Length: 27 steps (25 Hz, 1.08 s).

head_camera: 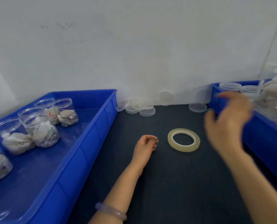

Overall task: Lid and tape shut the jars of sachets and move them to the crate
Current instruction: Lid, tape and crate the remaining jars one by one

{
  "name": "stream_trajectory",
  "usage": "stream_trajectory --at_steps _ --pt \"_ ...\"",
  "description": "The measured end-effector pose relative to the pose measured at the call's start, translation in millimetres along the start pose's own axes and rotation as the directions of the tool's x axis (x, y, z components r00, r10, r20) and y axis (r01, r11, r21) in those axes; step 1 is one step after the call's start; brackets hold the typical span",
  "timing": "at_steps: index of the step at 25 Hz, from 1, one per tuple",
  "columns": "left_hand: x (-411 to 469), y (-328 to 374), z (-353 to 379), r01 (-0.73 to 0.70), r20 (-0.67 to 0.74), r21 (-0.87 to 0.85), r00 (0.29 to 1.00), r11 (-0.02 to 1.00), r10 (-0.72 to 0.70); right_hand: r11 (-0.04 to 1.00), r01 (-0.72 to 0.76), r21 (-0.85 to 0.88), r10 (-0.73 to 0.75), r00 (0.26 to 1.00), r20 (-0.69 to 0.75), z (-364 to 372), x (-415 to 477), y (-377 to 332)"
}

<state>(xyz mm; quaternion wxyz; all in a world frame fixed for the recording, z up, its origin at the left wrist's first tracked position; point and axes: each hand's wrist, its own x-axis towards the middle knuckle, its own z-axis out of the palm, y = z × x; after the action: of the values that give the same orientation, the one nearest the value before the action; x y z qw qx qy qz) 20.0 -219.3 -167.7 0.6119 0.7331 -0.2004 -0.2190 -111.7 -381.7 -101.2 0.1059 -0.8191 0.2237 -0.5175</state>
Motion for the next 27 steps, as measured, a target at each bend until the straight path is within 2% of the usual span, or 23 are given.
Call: stream_trajectory --at_steps 1,2,3,4,5,6,7,8,9,10,11,13,15,16,17,19,20,22,25,27 --pt "-6 2 1 -0.021 0.000 0.110 1.000 0.994 0.021 0.997 0.034 0.068 -0.042 0.991 0.127 9 -7 -13" --pt "-14 6 1 -0.054 0.015 0.241 0.999 0.969 0.052 0.970 0.119 0.210 -0.175 0.947 0.271 19 -17 -45" --pt "-24 11 -3 -0.104 0.066 0.408 0.994 0.907 0.084 0.924 0.169 0.343 -0.317 0.841 0.438 34 -34 -65" --pt "-37 18 -10 -0.179 0.166 0.609 0.981 0.773 0.096 0.897 0.172 0.407 -0.396 0.722 0.568 48 -51 -79" --pt "-49 24 -22 -0.268 0.288 0.792 0.956 0.548 0.050 0.869 0.146 0.473 -0.439 0.670 0.599 56 -58 -91" --pt "-61 33 -39 -0.350 0.385 0.890 0.920 0.291 -0.071 0.853 0.118 0.509 -0.448 0.666 0.597 62 -61 -102" --pt "-72 46 -60 -0.398 0.405 0.914 0.894 0.073 -0.195 0.836 0.098 0.540 -0.460 0.663 0.590 68 -62 -112" --pt "-80 59 -85 -0.406 0.379 0.912 0.891 -0.065 -0.249 0.811 0.114 0.574 -0.498 0.650 0.574 71 -65 -130" --pt "-86 73 -110 -0.374 0.338 0.917 0.914 -0.142 -0.224 0.794 0.118 0.597 -0.515 0.652 0.556 72 -67 -149" --pt "-89 88 -136 -0.318 0.295 0.933 0.944 -0.168 -0.147 0.776 0.108 0.621 -0.514 0.678 0.525 76 -65 -167" --pt "-90 101 -161 -0.248 0.242 0.959 0.968 -0.137 -0.064 0.757 0.097 0.647 -0.510 0.707 0.490 79 -63 -186" --pt "-82 114 -202 -0.149 0.144 0.988 0.983 0.041 0.110 0.740 0.061 0.670 -0.480 0.745 0.463 83 -56 -225" --pt "-60 109 -242 -0.108 0.048 0.972 0.961 0.208 0.271 0.733 -0.036 0.679 -0.450 0.723 0.524 89 -51 -260" --pt "-46 102 -261 -0.049 -0.021 0.973 0.953 0.223 0.303 0.723 -0.072 0.687 -0.453 0.701 0.551 91 -50 -275" --pt "-35 94 -279 0.049 -0.097 0.985 0.950 0.167 0.297 0.721 -0.089 0.687 -0.460 0.680 0.571 94 -51 -286" --pt "-19 72 -305 0.282 -0.279 0.959 0.946 0.008 0.166 0.764 -0.053 0.643 -0.488 0.604 0.630 104 -60 -296" --pt "-15 62 -312 0.353 -0.350 0.936 0.932 -0.011 0.098 0.802 0.002 0.598 -0.493 0.568 0.659 109 -64 -298" --pt "-12 49 -317 0.405 -0.405 0.914 0.912 0.015 0.063 0.855 0.084 0.511 -0.472 0.533 0.702 115 -68 -298" --pt "-14 51 -311 0.427 -0.416 0.904 0.888 -0.012 0.198 0.876 0.110 0.470 -0.456 0.510 0.729 118 -68 -296" --pt "-17 57 -304 0.433 -0.430 0.901 0.889 0.011 0.156 0.876 0.104 0.470 -0.453 0.509 0.732 118 -68 -296"
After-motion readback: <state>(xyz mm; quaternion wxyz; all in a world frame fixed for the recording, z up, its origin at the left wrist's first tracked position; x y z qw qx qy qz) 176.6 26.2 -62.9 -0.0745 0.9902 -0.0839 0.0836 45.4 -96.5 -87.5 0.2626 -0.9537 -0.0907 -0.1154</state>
